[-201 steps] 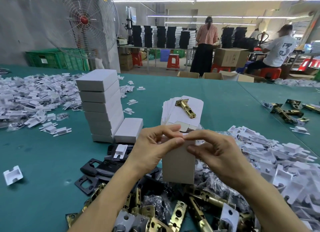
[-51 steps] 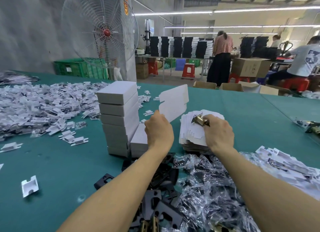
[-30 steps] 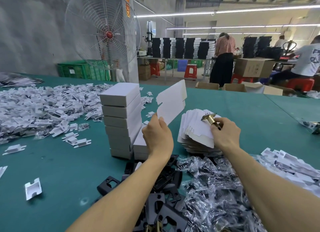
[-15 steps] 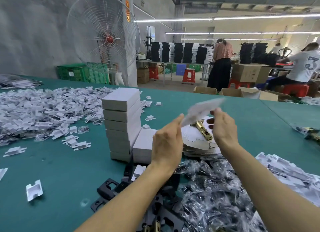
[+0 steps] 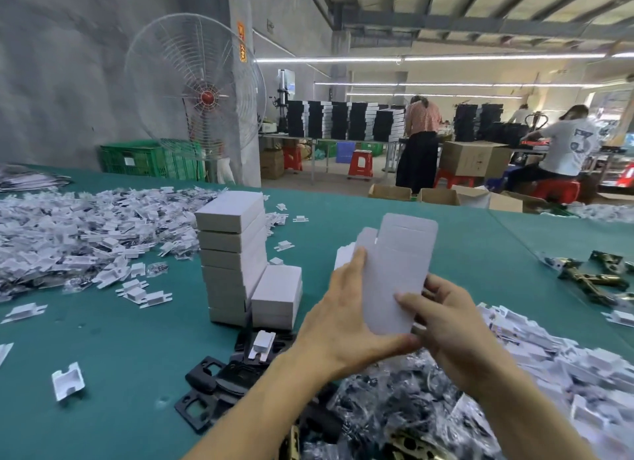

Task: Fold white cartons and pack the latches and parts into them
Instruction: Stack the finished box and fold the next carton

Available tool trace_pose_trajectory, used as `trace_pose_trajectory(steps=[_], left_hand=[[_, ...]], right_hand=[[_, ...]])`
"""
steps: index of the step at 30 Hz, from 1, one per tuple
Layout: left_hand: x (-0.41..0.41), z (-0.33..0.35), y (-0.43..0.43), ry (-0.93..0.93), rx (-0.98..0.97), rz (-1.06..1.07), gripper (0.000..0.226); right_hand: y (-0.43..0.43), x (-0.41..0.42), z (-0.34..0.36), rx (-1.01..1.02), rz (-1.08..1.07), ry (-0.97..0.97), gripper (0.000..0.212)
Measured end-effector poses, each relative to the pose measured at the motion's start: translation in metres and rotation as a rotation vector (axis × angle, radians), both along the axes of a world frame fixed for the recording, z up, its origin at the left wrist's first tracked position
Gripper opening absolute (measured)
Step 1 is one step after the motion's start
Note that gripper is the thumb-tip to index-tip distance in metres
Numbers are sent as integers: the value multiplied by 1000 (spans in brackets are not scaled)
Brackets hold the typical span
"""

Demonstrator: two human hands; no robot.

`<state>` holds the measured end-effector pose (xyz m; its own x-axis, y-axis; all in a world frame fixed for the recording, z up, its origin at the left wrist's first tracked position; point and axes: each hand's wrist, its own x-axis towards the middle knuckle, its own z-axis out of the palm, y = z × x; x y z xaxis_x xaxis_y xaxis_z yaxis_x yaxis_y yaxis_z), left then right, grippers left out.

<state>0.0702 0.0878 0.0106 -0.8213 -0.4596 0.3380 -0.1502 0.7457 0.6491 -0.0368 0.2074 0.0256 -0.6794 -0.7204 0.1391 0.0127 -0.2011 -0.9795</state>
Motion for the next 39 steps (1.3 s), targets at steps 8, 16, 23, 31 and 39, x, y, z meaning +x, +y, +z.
trace_pose_trajectory(steps=[8,16,23,31,39], left_hand=[[11,-7,-13,98,483,-285,128],[33,-7,-22,-56,677,-603,112],[53,12,-8,-5,814,-688,90],[50,30,6,-45,801,-542,89],[49,28,-2,84,1090,-453,70]], right_hand=[[11,24,-1,-37,127,187,36],[20,28,8,-7,99,622,61],[16,40,11,-10,47,834,62],[14,40,6,87,1,943,41],[16,37,8,55,58,883,32]])
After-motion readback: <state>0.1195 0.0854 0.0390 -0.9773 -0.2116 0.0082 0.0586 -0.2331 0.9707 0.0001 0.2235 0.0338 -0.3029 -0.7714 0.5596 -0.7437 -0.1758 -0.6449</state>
